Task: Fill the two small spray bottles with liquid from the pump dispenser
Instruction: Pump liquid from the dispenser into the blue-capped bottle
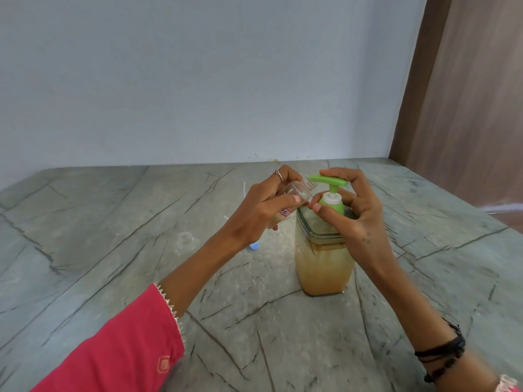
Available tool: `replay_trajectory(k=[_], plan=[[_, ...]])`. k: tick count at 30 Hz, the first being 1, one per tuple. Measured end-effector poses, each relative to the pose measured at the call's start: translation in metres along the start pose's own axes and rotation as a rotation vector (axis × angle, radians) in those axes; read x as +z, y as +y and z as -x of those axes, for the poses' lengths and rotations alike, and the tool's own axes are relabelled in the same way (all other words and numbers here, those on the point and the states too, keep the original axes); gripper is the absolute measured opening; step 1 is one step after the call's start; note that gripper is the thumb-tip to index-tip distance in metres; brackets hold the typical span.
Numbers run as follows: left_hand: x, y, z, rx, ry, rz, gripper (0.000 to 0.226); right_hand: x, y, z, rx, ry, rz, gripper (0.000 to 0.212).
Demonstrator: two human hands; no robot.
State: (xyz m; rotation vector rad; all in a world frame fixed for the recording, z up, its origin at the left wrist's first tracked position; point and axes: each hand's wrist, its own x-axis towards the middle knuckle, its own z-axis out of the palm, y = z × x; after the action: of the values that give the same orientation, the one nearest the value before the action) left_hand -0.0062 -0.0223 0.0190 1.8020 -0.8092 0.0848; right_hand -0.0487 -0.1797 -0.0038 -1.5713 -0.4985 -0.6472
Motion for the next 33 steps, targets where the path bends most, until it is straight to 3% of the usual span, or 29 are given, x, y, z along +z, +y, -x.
replay_trajectory(k=[6,10,19,26,33], plan=[[-0.0002,-0.0003,-0.0012,-0.003,0.007,0.001,0.018,-0.0007,0.0000,-0.0024,0.011,0.012,-0.025,0.041],[-0.0006,-0.0018,-0.0010,0.007,0.003,0.002,0.030,-0.0012,-0.0006,-0.0039,0.037,0.010,-0.056,0.039],[-0.0006,-0.0017,-0.0008,0.015,-0.002,-0.002,0.033,-0.0017,-0.0012,-0.0057,0.068,0.019,-0.081,0.033],[-0.0005,-0.0015,-0.0005,0.012,0.002,-0.002,0.019,-0.0011,-0.0003,-0.0028,0.045,-0.002,-0.046,0.038],[-0.0004,-0.0024,-0.0005,0.015,0.004,-0.008,0.036,-0.0015,-0.0006,-0.0012,0.036,-0.013,-0.066,0.037]])
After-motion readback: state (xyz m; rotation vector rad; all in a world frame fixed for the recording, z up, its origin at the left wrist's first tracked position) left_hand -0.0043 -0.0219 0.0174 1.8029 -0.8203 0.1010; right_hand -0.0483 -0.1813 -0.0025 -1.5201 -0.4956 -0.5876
